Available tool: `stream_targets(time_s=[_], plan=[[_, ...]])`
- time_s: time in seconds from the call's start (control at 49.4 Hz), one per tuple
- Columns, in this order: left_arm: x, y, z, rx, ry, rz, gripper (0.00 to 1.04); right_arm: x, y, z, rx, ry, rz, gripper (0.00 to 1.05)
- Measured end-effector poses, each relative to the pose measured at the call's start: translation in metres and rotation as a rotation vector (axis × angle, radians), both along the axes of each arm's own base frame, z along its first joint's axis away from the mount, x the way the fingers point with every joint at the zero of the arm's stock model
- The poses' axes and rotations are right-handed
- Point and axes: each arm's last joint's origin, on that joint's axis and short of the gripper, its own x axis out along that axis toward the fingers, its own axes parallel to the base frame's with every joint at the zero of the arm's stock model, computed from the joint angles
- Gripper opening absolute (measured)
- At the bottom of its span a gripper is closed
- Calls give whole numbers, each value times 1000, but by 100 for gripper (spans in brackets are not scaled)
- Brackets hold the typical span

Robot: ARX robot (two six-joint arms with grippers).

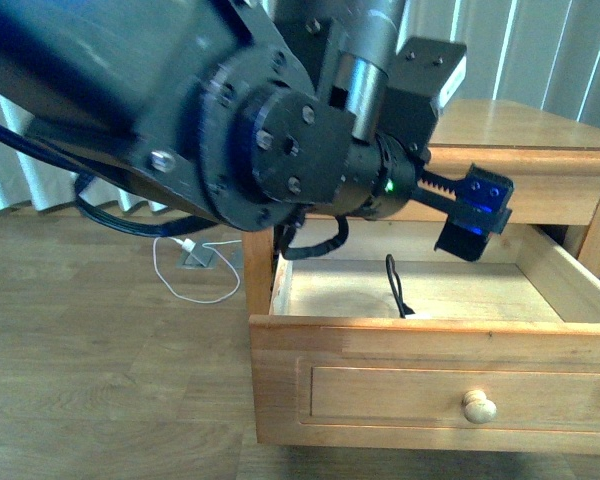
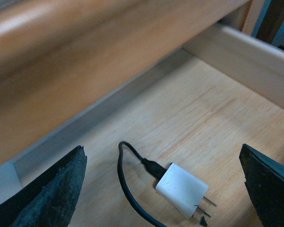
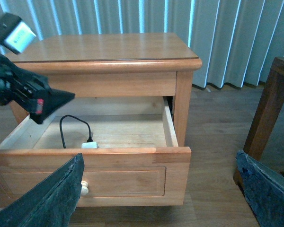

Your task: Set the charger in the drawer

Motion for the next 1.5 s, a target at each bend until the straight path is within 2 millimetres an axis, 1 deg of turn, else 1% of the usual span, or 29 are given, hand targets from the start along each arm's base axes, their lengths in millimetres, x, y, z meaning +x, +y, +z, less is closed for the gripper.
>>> stream_targets(time_s=[0.081,0.162,0.223,0.243,0.304,0.324,0.405,0.446,0.486,0.567,0.669,0.871,0.892,1.054,1.155,1.216,1.439,1.459,1.499], plan=[[-12,16,12,-17,-29,22,99,0,0,0,0,0,0,96],[-23,33,20,-30,-49,44,99,0,0,0,0,0,0,96],[-34,52,26,-50,-68,74,99,0,0,0,0,0,0,96],[-36,55,27,-54,-72,79,99,0,0,0,0,0,0,96],[-50,76,32,-67,-89,116,99,0,0,0,0,0,0,96],[-52,80,33,-70,-91,124,99,0,0,0,0,0,0,96],[-74,107,42,-87,-113,176,99,0,0,0,0,0,0,96],[-82,116,46,-93,-124,198,99,0,0,0,0,0,0,96],[-100,134,53,-106,-149,233,99,0,0,0,0,0,0,96],[-122,151,58,-119,-169,269,99,0,0,0,0,0,0,96],[-155,177,55,-129,-175,329,99,0,0,0,0,0,0,96],[-213,221,30,-182,-128,495,99,0,0,0,0,0,0,96],[-216,222,29,-187,-126,505,99,0,0,0,0,0,0,96],[-259,245,11,-284,-103,637,99,0,0,0,0,0,0,96],[-277,257,-6,-336,-98,724,99,0,0,0,0,0,0,96],[-279,261,-11,-354,-99,760,99,0,0,0,0,0,0,96],[-280,261,-10,-372,-102,754,99,0,0,0,0,0,0,96],[-281,261,-10,-367,-105,742,97,0,0,0,0,0,0,96],[-285,260,-12,-344,-110,684,90,0,0,0,0,0,0,96]])
